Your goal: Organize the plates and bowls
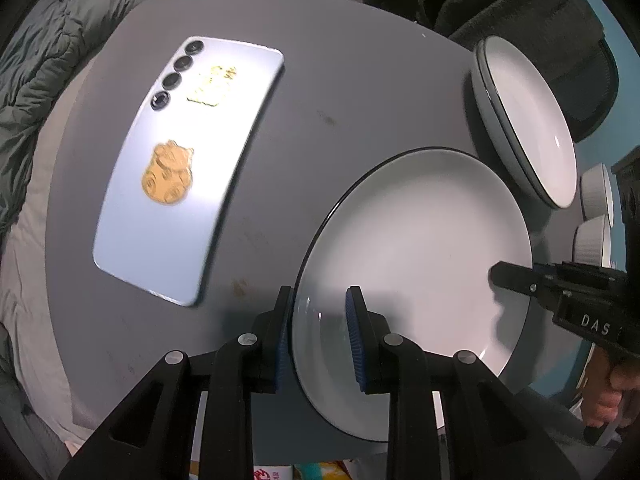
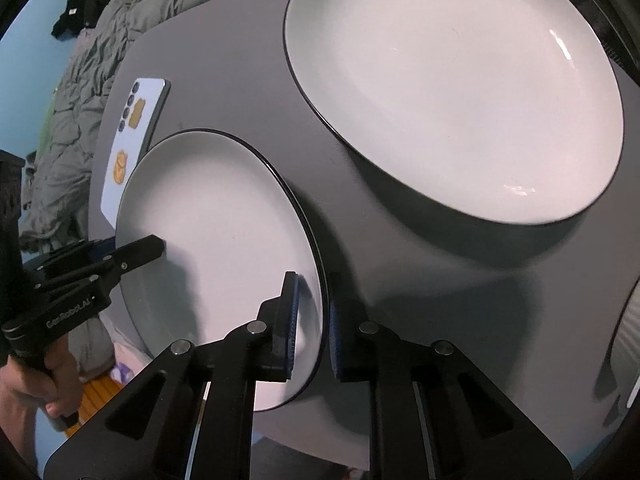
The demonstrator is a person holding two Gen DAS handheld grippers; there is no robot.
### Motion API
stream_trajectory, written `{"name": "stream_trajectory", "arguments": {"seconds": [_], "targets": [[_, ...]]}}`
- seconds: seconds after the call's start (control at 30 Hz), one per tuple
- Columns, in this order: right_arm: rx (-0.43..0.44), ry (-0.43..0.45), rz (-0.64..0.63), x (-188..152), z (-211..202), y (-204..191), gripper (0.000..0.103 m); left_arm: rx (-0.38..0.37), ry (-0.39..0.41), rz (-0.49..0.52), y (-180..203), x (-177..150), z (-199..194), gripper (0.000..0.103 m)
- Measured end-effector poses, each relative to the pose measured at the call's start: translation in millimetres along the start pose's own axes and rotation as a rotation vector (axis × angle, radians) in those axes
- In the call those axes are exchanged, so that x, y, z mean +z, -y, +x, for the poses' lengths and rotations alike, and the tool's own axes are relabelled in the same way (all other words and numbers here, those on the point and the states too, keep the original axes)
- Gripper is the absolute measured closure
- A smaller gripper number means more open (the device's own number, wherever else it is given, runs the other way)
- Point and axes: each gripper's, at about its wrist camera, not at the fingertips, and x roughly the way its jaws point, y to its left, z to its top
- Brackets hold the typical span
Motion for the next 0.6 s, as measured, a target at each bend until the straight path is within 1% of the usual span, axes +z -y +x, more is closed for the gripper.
{"name": "stream_trajectory", "arguments": {"seconds": [0.13,0.37,0.6], "targets": [[0.000,-0.017,0.005,-8.5,-3.5,10.7,0.090,-0.003,-0.017,-0.007,14.7,-12.0,4.6,0.078],[-0.024,-0.019,0.006,-23.3,-11.4,27.8,0.089,-0.012,-0.035,0.003,45.0,-28.6,12.5,0.078],[-0.081,-0.015,0.002,-37.4,-23.4,49.0,0.088,-0.015,-0.055,0.064,85.4,-32.8,20.8,0.078]]}}
